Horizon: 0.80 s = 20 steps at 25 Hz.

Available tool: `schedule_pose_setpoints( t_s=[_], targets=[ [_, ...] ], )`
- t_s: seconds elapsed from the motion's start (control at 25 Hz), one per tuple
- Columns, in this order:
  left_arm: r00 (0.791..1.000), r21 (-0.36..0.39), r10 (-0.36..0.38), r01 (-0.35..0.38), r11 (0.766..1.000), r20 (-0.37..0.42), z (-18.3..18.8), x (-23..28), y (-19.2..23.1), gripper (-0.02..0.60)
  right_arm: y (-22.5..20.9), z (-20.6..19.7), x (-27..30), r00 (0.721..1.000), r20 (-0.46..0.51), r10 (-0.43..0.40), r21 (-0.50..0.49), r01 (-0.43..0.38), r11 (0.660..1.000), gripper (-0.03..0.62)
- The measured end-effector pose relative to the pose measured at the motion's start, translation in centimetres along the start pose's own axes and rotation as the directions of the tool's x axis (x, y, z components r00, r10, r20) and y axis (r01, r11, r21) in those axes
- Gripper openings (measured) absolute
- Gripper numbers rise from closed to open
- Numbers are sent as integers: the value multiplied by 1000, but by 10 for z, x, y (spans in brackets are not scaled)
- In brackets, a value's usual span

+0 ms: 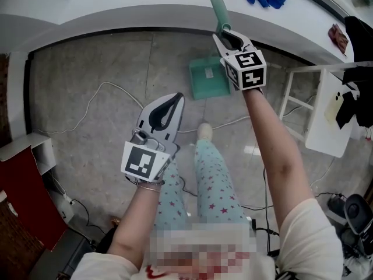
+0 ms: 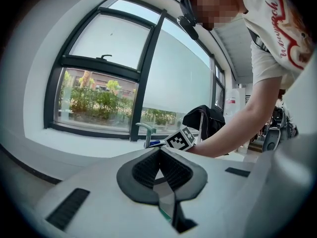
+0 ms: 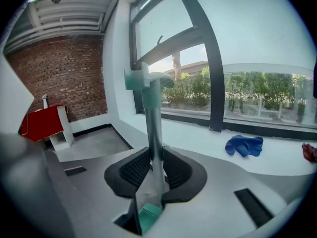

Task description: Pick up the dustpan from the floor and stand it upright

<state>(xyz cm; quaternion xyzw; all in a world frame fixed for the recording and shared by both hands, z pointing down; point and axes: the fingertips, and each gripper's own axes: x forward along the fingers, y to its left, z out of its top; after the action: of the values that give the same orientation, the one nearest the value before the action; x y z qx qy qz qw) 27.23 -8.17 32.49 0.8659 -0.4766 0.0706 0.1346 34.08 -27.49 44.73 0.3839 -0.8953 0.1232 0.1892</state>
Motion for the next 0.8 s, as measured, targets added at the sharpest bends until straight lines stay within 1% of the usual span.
schedule_pose_setpoints(
  t_s=[0.12, 0.2, 0.32, 0.4, 0.44, 0.52, 0.64, 0.72, 0.8],
  targets=[
    [1000, 5, 11, -11, 1000, 1, 8, -10, -2, 19, 2, 1, -1, 1000, -28, 6, -43, -7, 999, 91],
    [1000, 18, -2, 2, 1000, -1, 14, -19, -6, 19, 6, -1, -5, 998, -62, 3, -74, -7, 997, 92],
    [1000, 20, -20, 19, 1000, 16, 25, -31, -7, 19, 6, -6, -14, 995, -97, -17, -44, 13, 999, 100],
    [1000, 26, -24, 24, 999, -5, 23, -42, -5, 19, 9, -9, -27, 994, -99, -38, -21, 36, 999, 121],
    [999, 34, -30, 30, 999, -20, 21, -47, -5, 18, 11, -10, -36, 994, -95, -48, -21, 46, 999, 121],
    [999, 50, -49, 49, 998, -9, 25, -51, -6, 18, 16, -11, -56, 994, -71, -80, -24, 79, 997, 123],
    [995, 48, -85, 83, 995, 50, 33, -57, -11, 19, 36, -3, -99, 988, -8, -153, -25, 153, 988, 121],
    [992, 37, -114, 112, 993, 59, 35, -67, -17, 19, 71, 8, -134, 985, 38, -166, -24, 167, 986, 111],
    [987, 39, -145, 143, 989, 62, 41, -78, -27, 19, 113, 26, -171, 983, 94, -157, 15, 156, 988, 80]
  ],
)
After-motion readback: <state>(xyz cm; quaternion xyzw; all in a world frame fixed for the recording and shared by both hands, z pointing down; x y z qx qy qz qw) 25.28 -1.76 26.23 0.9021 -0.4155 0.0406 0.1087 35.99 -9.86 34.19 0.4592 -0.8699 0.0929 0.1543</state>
